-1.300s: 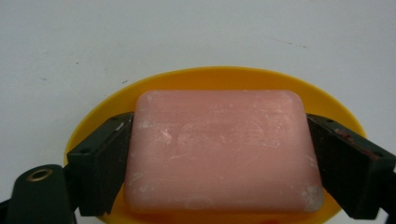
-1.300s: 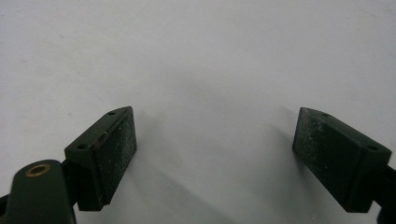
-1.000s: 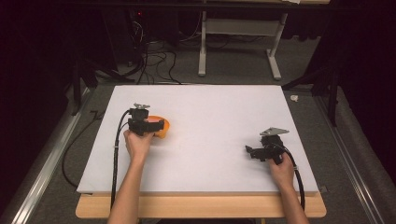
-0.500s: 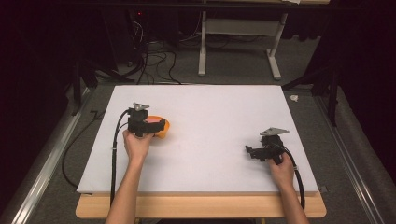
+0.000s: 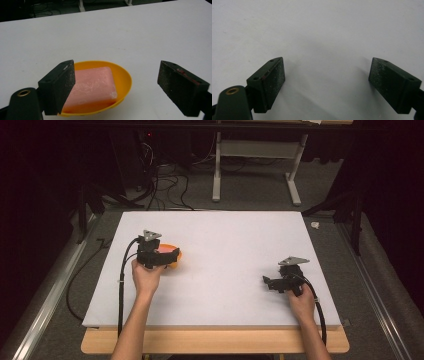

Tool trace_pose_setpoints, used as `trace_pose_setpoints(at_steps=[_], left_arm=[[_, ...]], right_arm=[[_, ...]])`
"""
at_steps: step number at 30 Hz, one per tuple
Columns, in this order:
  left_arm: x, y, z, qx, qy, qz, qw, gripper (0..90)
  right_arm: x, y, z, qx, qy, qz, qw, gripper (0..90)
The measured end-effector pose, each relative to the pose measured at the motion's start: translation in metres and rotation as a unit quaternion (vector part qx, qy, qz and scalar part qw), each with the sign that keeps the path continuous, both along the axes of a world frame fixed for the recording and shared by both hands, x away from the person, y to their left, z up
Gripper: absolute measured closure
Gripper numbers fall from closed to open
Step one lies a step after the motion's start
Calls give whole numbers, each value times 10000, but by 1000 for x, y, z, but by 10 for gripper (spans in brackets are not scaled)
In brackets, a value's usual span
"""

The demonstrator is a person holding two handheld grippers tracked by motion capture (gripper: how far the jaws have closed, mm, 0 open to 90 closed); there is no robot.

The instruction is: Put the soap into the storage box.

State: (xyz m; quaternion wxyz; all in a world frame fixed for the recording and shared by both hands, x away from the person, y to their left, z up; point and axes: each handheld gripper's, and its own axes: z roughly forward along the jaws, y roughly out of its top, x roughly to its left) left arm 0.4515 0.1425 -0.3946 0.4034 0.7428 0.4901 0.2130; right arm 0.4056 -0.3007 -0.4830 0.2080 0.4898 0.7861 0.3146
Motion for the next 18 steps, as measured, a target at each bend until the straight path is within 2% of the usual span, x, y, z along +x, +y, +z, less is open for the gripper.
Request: trace_pose_setpoints(at_steps=[8, 11, 18], left_arm=[[-8, -4, 4, 2, -73, -123, 9999, 156], [-10, -7, 7, 138, -139, -141, 9997, 158], [-16, -12, 9, 92, -181, -281, 9994, 158]], right_arm=[[0, 0, 0, 1, 0, 0, 10000, 143], [0, 0, 0, 0, 0, 1, 10000, 143], [0, 0, 0, 2, 1, 0, 10000, 143]])
